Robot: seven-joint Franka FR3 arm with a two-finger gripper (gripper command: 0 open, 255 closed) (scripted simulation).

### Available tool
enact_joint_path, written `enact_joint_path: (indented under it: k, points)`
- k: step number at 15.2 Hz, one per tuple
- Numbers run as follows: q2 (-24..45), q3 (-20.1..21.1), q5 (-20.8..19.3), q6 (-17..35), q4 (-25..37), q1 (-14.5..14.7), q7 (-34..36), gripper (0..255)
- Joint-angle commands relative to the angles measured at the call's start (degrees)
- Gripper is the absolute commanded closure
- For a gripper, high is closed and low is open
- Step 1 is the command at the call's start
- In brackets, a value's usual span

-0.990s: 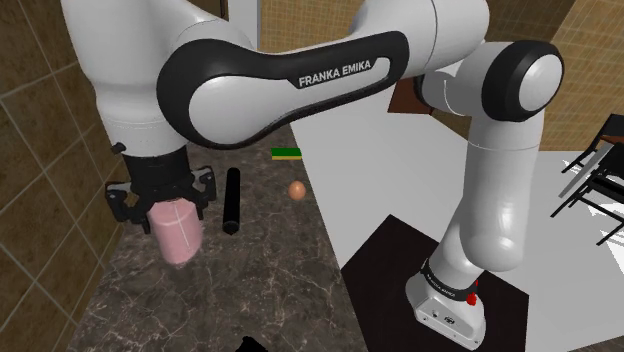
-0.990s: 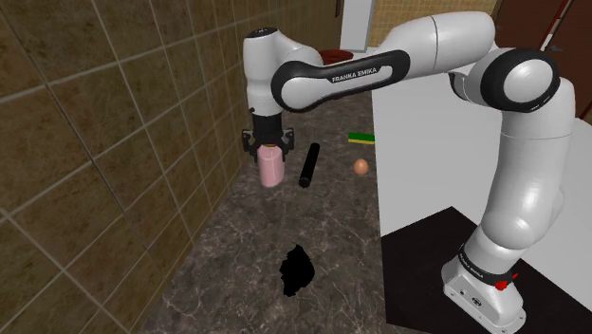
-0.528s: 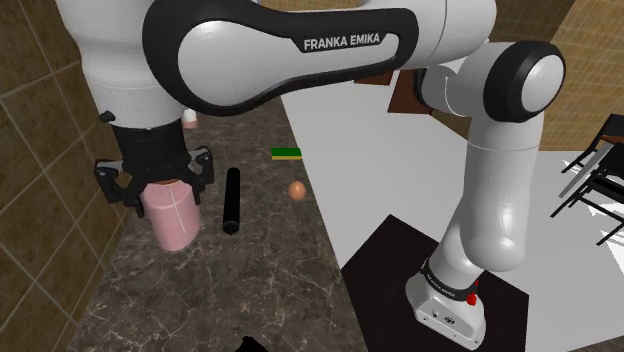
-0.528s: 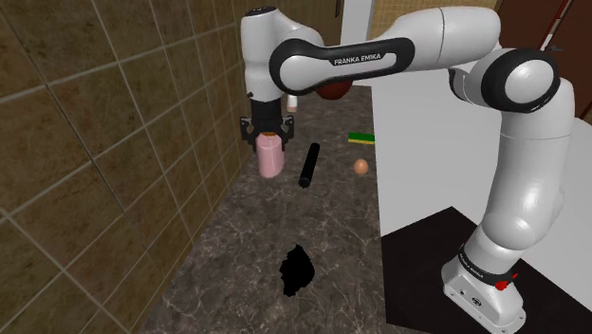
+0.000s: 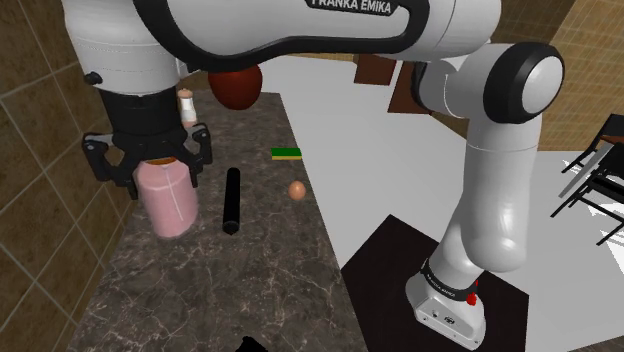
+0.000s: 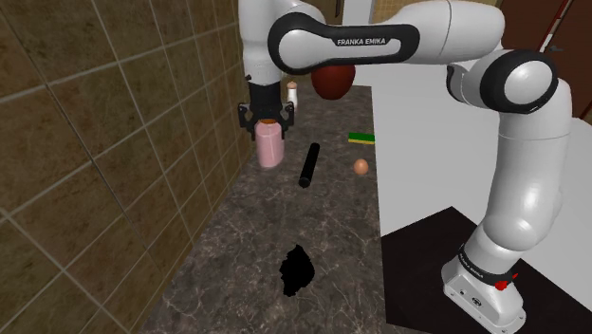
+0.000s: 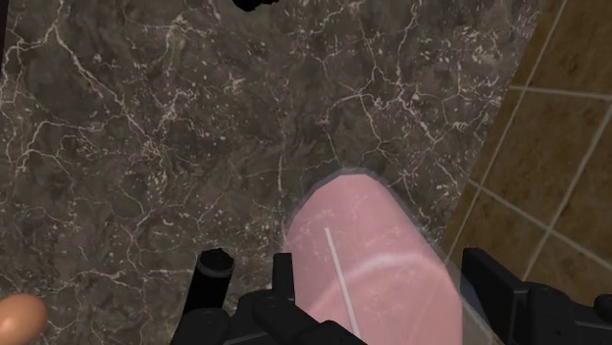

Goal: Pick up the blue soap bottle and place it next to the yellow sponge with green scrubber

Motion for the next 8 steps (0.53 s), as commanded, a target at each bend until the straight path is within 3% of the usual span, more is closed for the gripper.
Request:
enact_joint_path:
  k: [1,3,8]
  points:
    - [0.73,-0.09,-0.49,-2.25,2.9,0.84,-0.13,255]
    - [1.25,-0.16,-0.85,-3.86,4.99,1.52,-0.18,255]
    - [-6.27,-0.48,4.66,-0.01,-4.03,-8.04,-7.66,255]
